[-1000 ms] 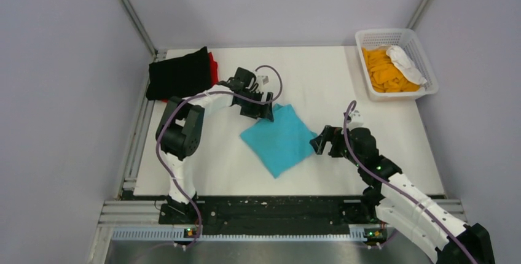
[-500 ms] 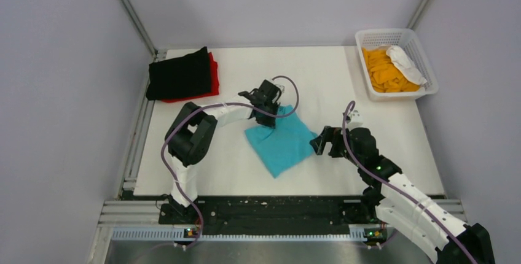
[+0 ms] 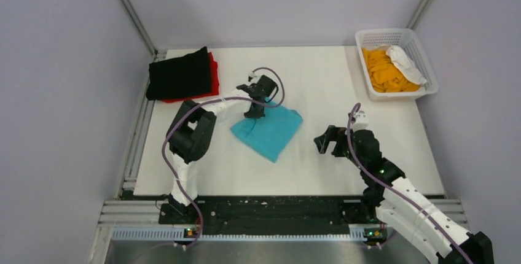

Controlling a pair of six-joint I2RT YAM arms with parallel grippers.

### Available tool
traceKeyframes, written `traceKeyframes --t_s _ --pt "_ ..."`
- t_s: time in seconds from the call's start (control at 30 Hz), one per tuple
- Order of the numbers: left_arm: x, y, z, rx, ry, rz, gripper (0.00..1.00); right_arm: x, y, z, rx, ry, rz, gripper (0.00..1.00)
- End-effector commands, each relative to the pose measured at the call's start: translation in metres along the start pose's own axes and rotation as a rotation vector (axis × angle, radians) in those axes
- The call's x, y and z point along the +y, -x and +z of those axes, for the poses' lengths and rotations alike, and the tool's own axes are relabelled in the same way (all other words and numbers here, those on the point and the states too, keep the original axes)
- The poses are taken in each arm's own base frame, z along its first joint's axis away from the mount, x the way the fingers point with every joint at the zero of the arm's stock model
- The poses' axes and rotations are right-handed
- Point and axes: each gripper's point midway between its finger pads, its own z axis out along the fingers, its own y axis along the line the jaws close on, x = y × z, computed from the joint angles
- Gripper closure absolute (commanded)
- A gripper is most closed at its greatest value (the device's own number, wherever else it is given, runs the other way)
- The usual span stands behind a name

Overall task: Fold and stack the t-shirts
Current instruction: Put the neatly folded tshirt into the corner of the board with the left arm

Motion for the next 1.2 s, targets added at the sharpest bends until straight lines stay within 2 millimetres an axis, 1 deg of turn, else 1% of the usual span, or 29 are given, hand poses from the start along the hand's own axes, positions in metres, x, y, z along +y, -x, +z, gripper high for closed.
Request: traceKeyframes --t_s 0.0,0.07,0.17,0.3,0.4,0.57,0.77,0.9,1.0,1.17 --pt "0.073 0.046 0.008 -0.077 0.248 -0.1 1.0 -0.01 0.008 -0.002 -0.045 -0.044 -0.013 0.01" --pt "0.095 0.061 0.006 -0.115 0.337 -0.145 1.0 -0.012 0.009 -0.002 -0.054 -0.053 -0.015 0.01" --pt "0.127 0.087 0.004 -0.171 0.426 -0.187 1.0 -0.015 0.01 -0.002 -0.061 -0.071 -0.017 0.01" --pt "0.16 0.121 0.001 -0.209 0.444 -0.29 1.0 -0.02 0.012 -0.002 -0.07 -0.096 -0.026 0.01" --pt "0.18 0.145 -0.006 -0.251 0.462 -0.301 1.0 -0.022 0.013 -0.002 -0.074 -0.109 -0.032 0.01" --pt "0.194 0.181 -0.031 -0.338 0.507 -0.211 1.0 -0.025 0.013 0.0 -0.072 -0.129 -0.047 0.01" --pt "0.222 0.208 -0.065 -0.42 0.64 -0.138 1.0 -0.029 0.013 0.0 -0.071 -0.146 -0.048 0.01" --pt "0.239 0.226 -0.085 -0.459 0.662 -0.143 1.0 -0.029 0.014 0.0 -0.074 -0.15 -0.046 0.01" --pt "0.244 0.242 -0.103 -0.496 0.654 -0.147 1.0 -0.031 0.014 0.0 -0.078 -0.16 -0.044 0.01" --pt "0.244 0.263 -0.127 -0.553 0.63 -0.142 1.0 -0.032 0.015 0.001 -0.082 -0.167 -0.042 0.01"
